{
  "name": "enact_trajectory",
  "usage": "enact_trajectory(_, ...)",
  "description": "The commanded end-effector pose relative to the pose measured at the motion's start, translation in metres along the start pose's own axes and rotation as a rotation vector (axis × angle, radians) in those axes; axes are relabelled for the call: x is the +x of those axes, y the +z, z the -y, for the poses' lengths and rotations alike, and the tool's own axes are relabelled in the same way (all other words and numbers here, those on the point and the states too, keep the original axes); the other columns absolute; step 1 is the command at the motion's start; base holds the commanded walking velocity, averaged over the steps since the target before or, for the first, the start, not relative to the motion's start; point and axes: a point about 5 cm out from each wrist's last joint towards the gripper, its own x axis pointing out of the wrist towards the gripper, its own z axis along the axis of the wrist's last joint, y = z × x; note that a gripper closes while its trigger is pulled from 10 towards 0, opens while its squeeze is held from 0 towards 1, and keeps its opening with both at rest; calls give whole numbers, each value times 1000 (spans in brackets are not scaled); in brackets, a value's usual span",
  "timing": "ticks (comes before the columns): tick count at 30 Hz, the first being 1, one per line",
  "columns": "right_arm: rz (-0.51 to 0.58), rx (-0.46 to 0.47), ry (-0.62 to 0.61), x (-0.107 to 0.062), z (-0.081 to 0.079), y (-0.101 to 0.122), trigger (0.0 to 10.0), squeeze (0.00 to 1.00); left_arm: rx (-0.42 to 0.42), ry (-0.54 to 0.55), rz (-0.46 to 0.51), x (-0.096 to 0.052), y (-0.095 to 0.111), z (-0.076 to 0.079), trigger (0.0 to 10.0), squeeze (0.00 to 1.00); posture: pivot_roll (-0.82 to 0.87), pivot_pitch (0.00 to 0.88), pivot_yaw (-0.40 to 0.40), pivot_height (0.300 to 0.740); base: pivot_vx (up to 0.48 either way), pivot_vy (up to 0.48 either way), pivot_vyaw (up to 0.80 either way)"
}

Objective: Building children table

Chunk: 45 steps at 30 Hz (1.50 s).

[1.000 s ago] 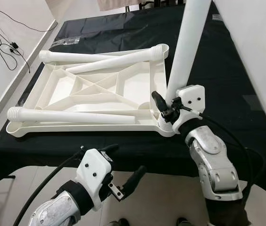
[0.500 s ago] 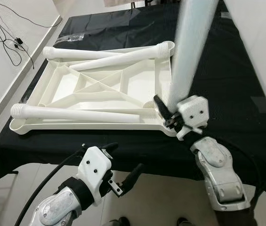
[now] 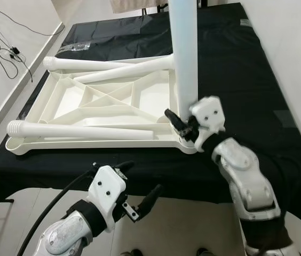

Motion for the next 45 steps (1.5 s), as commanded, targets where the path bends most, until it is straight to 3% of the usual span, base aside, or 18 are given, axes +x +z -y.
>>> enact_trajectory(1,-388,201,-23,-13,-3,-78,10000,0,12,6,-20,-2,-4,0,10000,0,16,253,134,740,0,0,0)
enact_trajectory(6,-416,267,-49,-19,-3,-94,10000,0,12,7,-17,-3,-3,0,10000,0,24,259,137,740,0,0,0)
enact_trajectory(13,-446,212,-78,-24,-2,-102,10000,0,13,8,-14,-4,-2,0,10000,0,25,263,139,740,0,0,0)
enact_trajectory(15,-473,177,-116,-26,-1,-103,10000,0,13,7,-14,-4,-2,0,10000,0,23,263,139,740,0,0,0)
enact_trajectory(16,-504,126,-224,-31,2,-104,10000,0,13,6,-15,-4,-2,0,10000,0,23,263,139,740,0,0,0)
enact_trajectory(21,-536,107,-398,-42,-3,-101,10000,0,12,6,-15,-3,-2,0,10000,0,21,263,139,740,0,0,0)
enact_trajectory(28,-513,126,-396,-38,-4,-97,10000,0,12,4,-14,-3,-3,-1,10000,0,12,262,142,740,0,0,0)
enact_trajectory(29,-497,142,-389,-37,-5,-96,10000,1000,11,3,-14,-3,-3,-1,10000,0,12,262,142,740,0,0,0)
enact_trajectory(34,-456,155,-374,-34,-5,-90,10000,1000,12,4,-13,-2,-3,-1,10000,0,11,263,141,740,0,0,0)
enact_trajectory(36,-331,221,-307,-24,-6,-75,10000,1000,13,5,-13,-3,-3,-1,10000,0,14,262,143,740,0,0,0)
enact_trajectory(37,-331,221,-307,-24,-6,-75,10000,1000,13,5,-13,-3,-3,-1,10000,0,14,262,143,740,0,0,0)
enact_trajectory(38,-237,257,-250,-17,-5,-62,10000,671,14,5,-13,-3,-3,-2,10000,0,14,262,143,740,0,0,0)
enact_trajectory(39,-237,257,-250,-17,-5,-62,10000,671,14,5,-13,-3,-3,-2,10000,0,14,262,143,740,0,0,0)
enact_trajectory(40,-147,268,-181,-11,-1,-48,10000,0,14,5,-13,-2,-3,-1,10000,0,14,262,145,740,0,0,0)
enact_trajectory(43,-147,268,-181,-11,-1,-48,10000,0,14,5,-13,-2,-3,-1,10000,0,14,262,145,740,0,0,0)
enact_trajectory(44,-27,216,8,0,10,-25,10000,0,13,5,-10,-2,-3,-1,10000,0,16,260,140,740,0,0,0)
enact_trajectory(45,-27,216,8,0,10,-25,10000,0,13,5,-10,-2,-3,-1,10000,0,16,260,140,740,0,0,0)
